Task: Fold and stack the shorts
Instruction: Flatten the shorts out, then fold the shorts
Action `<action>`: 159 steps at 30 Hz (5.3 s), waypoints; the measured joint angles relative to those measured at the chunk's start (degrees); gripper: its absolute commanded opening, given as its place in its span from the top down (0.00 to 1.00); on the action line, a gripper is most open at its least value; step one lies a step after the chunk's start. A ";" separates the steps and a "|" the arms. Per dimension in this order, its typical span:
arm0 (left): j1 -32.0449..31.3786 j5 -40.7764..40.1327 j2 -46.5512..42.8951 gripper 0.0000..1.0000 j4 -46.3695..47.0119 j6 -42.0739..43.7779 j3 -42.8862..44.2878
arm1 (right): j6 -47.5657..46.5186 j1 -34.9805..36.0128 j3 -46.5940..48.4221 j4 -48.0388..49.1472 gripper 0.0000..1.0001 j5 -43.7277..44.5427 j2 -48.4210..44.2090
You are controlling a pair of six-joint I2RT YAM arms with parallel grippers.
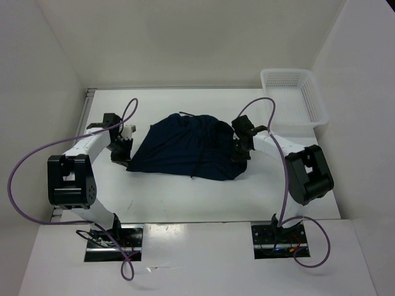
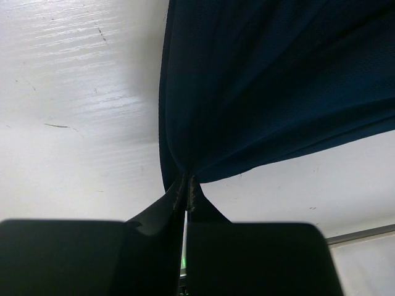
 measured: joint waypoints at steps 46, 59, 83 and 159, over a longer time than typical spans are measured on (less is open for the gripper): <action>5.55 -0.37 -2.45 0.94 -7.37 -0.02 -1.46 | 14.56 -10.91 -13.07 6.25 0.91 -19.37 -7.58; 5.68 -2.64 -5.55 0.49 -14.69 0.04 -1.16 | 20.70 -10.93 -14.21 -0.70 0.46 -14.86 -18.82; 0.74 1.38 19.47 0.33 17.68 0.00 17.86 | 22.82 -4.13 -14.27 3.41 0.11 -11.26 -10.67; -19.61 8.07 35.74 0.97 10.62 0.00 40.41 | 0.09 -1.99 68.70 -4.44 0.11 0.63 48.22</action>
